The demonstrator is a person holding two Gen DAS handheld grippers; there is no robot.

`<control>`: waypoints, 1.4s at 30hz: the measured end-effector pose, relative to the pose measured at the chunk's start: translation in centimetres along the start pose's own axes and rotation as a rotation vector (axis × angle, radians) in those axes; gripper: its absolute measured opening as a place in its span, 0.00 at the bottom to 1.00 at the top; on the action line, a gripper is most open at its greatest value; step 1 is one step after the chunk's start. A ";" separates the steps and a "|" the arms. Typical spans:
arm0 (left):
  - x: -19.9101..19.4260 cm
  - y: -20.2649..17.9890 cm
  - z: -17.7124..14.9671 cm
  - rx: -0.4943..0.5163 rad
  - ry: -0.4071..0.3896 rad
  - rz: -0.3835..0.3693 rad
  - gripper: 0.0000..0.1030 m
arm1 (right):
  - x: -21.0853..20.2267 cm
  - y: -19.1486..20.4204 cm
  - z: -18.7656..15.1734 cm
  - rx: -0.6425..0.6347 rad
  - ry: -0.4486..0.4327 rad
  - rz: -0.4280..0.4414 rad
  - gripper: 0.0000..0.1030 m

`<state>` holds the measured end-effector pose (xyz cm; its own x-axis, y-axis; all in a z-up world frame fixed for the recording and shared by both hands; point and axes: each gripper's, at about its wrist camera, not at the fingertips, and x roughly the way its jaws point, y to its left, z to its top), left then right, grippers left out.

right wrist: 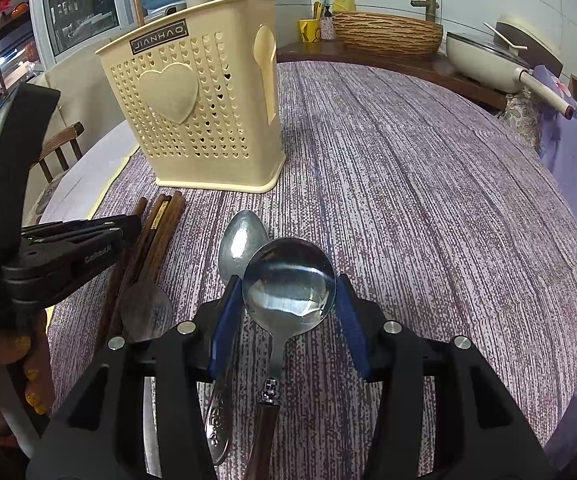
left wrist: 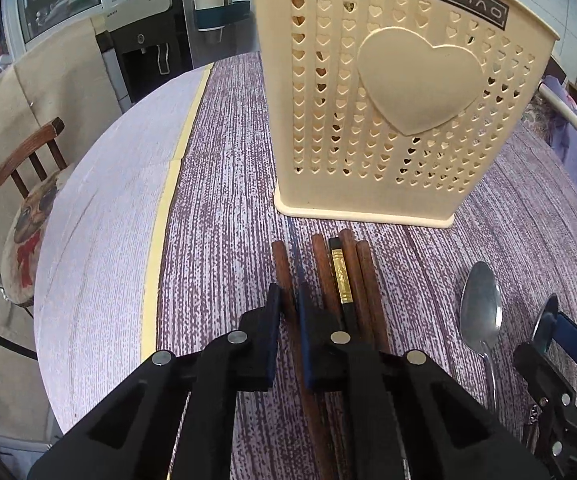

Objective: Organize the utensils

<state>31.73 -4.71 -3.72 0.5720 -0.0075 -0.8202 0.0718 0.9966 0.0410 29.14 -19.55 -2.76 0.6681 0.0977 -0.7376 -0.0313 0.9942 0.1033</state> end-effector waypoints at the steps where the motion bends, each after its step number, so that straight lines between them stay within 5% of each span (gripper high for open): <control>1: 0.0 -0.1 0.0 0.002 0.000 0.007 0.09 | 0.0 0.0 0.0 0.000 0.000 0.000 0.47; 13: -0.4 -1.0 -0.7 0.016 -0.023 0.052 0.09 | -0.1 0.0 0.0 -0.001 -0.002 -0.001 0.47; 21: -0.6 0.1 -0.6 -0.037 -0.025 -0.006 0.08 | -1.3 -0.5 0.3 0.010 -0.037 0.023 0.47; 42: -11.6 1.9 2.0 -0.092 -0.319 -0.100 0.08 | -10.1 -1.7 3.1 -0.041 -0.220 0.080 0.47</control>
<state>26.91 -2.87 7.03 0.7935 -0.1166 -0.5973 0.0747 0.9927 -0.0946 24.76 -22.40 6.54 0.8079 0.1680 -0.5649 -0.1174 0.9852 0.1251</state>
